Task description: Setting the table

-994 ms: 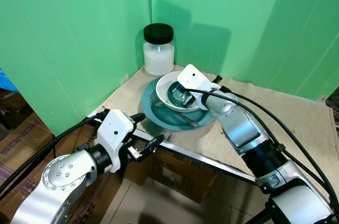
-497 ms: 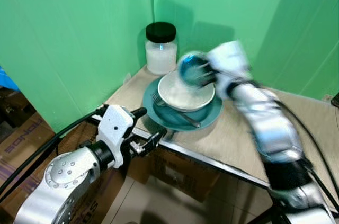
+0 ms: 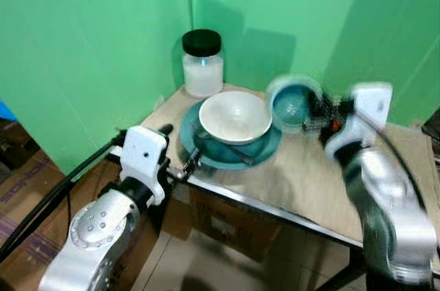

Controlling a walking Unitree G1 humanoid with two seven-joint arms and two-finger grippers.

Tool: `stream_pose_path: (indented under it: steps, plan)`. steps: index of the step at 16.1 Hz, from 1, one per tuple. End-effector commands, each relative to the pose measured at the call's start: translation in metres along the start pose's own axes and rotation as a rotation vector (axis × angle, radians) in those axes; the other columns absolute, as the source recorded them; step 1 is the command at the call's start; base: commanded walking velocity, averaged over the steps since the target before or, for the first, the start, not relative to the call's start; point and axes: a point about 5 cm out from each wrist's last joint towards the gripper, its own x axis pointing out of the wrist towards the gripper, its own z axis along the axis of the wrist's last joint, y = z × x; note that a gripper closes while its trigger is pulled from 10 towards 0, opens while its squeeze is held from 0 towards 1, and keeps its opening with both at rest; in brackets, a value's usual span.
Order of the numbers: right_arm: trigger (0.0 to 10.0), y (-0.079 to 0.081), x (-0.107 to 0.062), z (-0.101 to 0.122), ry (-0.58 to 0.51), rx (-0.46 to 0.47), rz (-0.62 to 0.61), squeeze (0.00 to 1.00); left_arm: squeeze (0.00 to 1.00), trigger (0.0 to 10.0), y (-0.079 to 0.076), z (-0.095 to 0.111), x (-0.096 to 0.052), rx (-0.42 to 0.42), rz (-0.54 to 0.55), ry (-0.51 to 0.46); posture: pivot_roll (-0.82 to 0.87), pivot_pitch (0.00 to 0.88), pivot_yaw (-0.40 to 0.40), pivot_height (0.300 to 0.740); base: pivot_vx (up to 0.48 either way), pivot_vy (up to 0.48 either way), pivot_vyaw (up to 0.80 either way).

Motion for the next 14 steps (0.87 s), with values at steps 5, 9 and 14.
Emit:
stream_pose_path:
  steps: [5, 9, 14]
  plan:
    - [10.0, 0.013, -0.007, 0.004, -0.042, 0.054, 0.021, 0.00, 0.00, 10.0, 0.002, -0.002, 0.009, -0.043, 0.137, 0.002, -0.09, 0.000, -0.016, 0.740, 0.000, 0.000, -0.74]
    - [10.0, 0.011, -0.006, 0.004, -0.058, 0.020, 0.011, 0.00, 0.00, 10.0, -0.002, 0.000, 0.018, -0.037, 0.113, -0.029, -0.10, 0.000, -0.004, 0.740, 0.000, 0.000, -0.80]
    - [10.0, 0.006, 0.004, -0.001, -0.052, 0.050, -0.037, 0.00, 0.00, 10.0, 0.011, 0.008, 0.023, -0.025, 0.170, -0.062, -0.08, 0.000, -0.012, 0.740, 0.000, 0.000, -0.80]
